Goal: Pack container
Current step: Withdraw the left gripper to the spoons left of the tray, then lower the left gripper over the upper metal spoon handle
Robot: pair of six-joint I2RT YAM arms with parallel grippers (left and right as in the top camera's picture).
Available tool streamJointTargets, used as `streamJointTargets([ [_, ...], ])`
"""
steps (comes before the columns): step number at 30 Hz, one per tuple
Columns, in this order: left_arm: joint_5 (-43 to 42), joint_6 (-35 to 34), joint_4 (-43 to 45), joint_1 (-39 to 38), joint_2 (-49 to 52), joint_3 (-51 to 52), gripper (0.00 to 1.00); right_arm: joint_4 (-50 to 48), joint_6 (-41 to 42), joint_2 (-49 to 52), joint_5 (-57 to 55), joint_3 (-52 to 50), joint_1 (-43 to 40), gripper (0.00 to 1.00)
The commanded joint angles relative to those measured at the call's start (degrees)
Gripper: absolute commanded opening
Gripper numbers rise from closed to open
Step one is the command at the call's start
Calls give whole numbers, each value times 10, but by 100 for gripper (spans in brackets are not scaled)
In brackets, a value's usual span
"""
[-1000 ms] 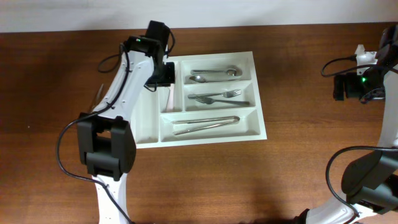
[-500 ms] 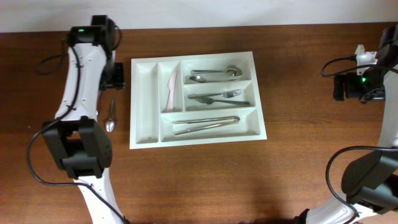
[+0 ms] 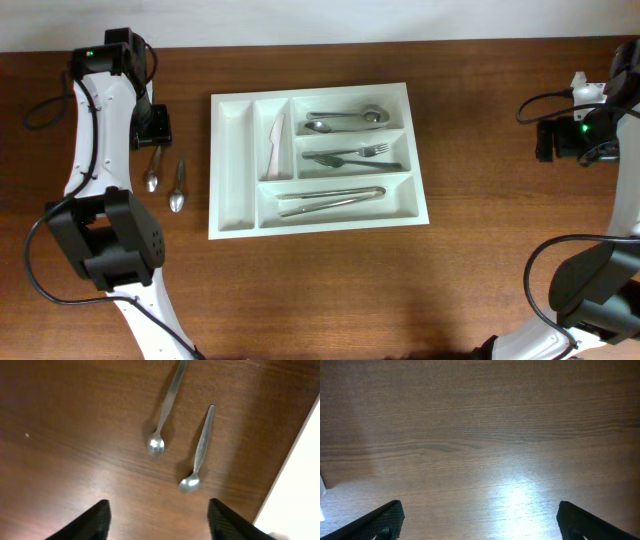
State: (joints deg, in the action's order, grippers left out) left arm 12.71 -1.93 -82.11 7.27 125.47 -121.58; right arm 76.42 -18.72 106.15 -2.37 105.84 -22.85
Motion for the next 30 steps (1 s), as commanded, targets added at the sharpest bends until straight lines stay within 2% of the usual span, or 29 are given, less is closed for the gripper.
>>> streamJointTargets([
  [1,0,29,22,4,-16,33,67,0,-3,1,-5,-2,0,99],
  [4,2,29,50,7,-16,65,74,0,-3,1,-5,-2,0,99],
  [13,1,28,128,23,-16,83,74,0,-3,1,-5,-2,0,99],
  [18,-56,28,149,39,-7,83,74,0,-3,1,-5,-2,0,99],
  [30,-65,34,154,59,41,83,74,0,-3,1,-5,-2,0,99],
])
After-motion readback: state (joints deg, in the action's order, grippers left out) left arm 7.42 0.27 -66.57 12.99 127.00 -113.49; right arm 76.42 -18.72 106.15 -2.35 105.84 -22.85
